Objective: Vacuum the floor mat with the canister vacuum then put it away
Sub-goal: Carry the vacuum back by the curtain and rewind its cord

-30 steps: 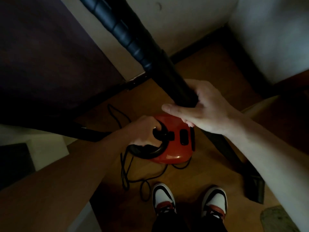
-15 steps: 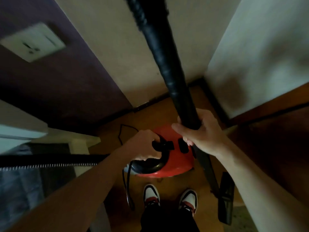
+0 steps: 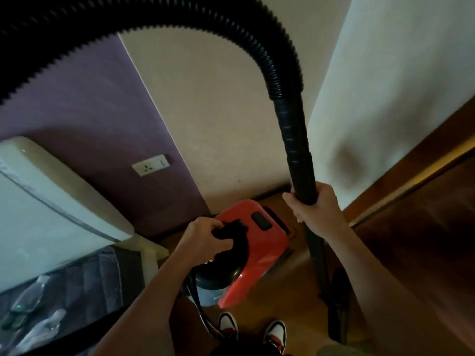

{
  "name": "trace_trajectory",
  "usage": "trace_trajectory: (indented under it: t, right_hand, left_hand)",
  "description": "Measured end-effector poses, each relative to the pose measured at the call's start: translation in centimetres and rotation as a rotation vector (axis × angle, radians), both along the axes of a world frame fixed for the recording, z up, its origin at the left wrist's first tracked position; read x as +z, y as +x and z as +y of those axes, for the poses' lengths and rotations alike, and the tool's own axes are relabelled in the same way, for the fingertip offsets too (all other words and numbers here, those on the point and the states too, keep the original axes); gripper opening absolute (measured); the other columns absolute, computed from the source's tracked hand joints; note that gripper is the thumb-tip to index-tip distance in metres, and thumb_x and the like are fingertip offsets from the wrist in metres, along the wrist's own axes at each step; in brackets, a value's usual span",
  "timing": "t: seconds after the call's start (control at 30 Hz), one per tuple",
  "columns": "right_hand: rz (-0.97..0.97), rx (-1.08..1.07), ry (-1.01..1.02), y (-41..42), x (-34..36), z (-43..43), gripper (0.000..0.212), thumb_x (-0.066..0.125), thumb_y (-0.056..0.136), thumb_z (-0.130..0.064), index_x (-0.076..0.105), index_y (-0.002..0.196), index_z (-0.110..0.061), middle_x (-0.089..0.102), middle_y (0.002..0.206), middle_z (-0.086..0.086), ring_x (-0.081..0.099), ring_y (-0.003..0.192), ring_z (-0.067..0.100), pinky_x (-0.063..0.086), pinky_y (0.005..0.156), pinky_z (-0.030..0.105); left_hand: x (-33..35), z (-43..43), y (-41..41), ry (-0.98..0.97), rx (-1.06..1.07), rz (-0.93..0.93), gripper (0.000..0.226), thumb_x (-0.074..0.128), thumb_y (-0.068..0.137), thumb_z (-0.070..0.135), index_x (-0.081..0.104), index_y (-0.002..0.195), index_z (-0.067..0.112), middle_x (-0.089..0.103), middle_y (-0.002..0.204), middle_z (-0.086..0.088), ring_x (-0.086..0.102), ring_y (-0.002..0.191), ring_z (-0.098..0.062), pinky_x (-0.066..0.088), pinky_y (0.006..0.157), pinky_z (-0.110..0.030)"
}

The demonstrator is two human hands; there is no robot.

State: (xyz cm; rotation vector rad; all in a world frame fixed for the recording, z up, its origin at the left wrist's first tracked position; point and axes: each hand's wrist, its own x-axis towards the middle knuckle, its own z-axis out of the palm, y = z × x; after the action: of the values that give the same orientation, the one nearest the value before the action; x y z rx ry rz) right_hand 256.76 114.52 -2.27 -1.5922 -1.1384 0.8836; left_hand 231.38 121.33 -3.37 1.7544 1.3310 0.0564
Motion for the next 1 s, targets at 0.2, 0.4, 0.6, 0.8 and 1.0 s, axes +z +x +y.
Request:
trace_trajectory:
  t: [0.2, 0.4, 0.6, 0.8, 1.0]
  right_hand:
    - [-0.046, -0.103, 0.081, 0.1, 7.5, 0.3, 0.021, 0.07, 0.093, -0.012, 0.056, 0.078, -0.017, 0.054, 0.058, 0.007, 0.054, 0.046, 0.016, 0.049, 0.051, 0.03]
    - [-0.062, -0.288, 0.22, 0.6, 13.0, 1.4, 0.023, 0.074, 0.089, -0.016, 0.056, 0.076, -0.017, 0.056, 0.06, 0.01, 0.057, 0.053, 0.025, 0.053, 0.056, 0.039]
    - [-0.07, -0.456, 0.328, 0.8, 15.8, 2.1, 0.025, 0.073, 0.089, -0.014, 0.053, 0.074, -0.02, 0.056, 0.063, 0.01, 0.057, 0.053, 0.019, 0.046, 0.052, 0.022]
    - [-0.095, -0.512, 0.363, 1.2, 17.0, 1.5, 0.031, 0.073, 0.089, -0.013, 0.051, 0.071, -0.024, 0.055, 0.061, 0.009, 0.059, 0.057, 0.025, 0.048, 0.058, 0.027]
    - [-0.134, -0.687, 0.351, 1.8, 18.1, 0.4, 0.032, 0.076, 0.089, -0.022, 0.051, 0.069, -0.023, 0.053, 0.061, 0.008, 0.057, 0.057, 0.03, 0.051, 0.054, 0.033]
  left_hand:
    - [8.5, -0.4, -0.1, 0.153, 0.078, -0.044, 0.015, 0.076, 0.076, 0.017, 0.066, 0.064, 0.017, 0.061, 0.048, -0.007, 0.057, 0.038, -0.015, 0.047, 0.04, -0.027]
    - [14.9, 0.1, 0.7, 0.251, 0.124, -0.074, 0.015, 0.076, 0.076, 0.017, 0.068, 0.063, 0.015, 0.059, 0.042, -0.001, 0.055, 0.035, -0.012, 0.043, 0.039, -0.021]
    - [18.5, 0.9, 2.4, 0.307, 0.159, -0.138, 0.017, 0.077, 0.075, 0.02, 0.07, 0.063, 0.009, 0.061, 0.043, -0.005, 0.055, 0.035, -0.014, 0.045, 0.04, -0.025]
    - [20.9, 1.9, 4.0, 0.333, 0.126, -0.191, 0.025, 0.078, 0.076, 0.02, 0.065, 0.057, 0.009, 0.059, 0.042, -0.004, 0.055, 0.037, -0.016, 0.045, 0.042, -0.026]
    - [20.9, 4.1, 5.5, 0.317, -0.034, -0.234, 0.026, 0.078, 0.076, 0.019, 0.064, 0.056, 0.009, 0.058, 0.041, -0.005, 0.052, 0.033, -0.016, 0.042, 0.04, -0.024]
